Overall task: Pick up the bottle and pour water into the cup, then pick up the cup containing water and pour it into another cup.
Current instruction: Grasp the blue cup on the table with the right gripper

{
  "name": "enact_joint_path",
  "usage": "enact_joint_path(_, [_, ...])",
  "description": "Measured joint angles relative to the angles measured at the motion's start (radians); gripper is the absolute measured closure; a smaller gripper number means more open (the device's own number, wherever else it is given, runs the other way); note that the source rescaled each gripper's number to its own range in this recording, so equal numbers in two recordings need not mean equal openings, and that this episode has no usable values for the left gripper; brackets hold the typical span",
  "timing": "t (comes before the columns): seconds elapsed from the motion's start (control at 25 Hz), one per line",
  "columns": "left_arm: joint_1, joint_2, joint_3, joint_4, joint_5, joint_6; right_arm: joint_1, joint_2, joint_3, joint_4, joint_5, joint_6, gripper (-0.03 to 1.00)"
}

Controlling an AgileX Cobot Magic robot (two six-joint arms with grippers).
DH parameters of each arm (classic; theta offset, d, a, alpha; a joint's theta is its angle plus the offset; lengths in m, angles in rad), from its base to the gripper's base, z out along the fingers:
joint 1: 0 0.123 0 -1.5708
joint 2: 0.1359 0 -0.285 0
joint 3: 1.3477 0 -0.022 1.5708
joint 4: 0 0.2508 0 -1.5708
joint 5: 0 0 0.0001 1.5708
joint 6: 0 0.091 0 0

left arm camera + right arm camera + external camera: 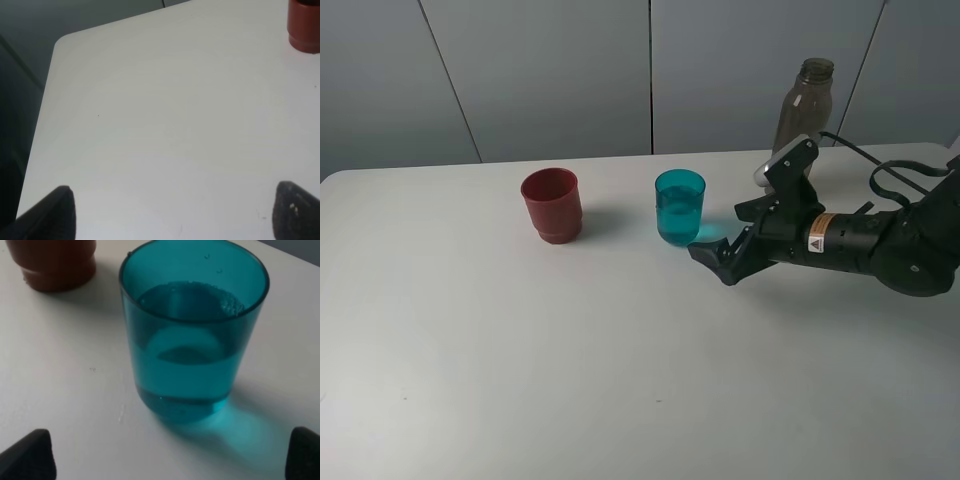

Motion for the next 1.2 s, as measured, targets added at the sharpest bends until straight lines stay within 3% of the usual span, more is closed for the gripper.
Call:
enact_joint_path(0.36, [0.000, 0.000, 0.000, 0.000, 0.000, 0.000, 0.000, 0.081, -0.066, 0.002, -0.083, -0.002, -0.03])
enact_joint_path(1.2, [0.000, 0.000, 0.000, 0.000, 0.000, -0.004, 0.000, 0.114, -0.157, -0.018, -0.088, -0.002, -0.03])
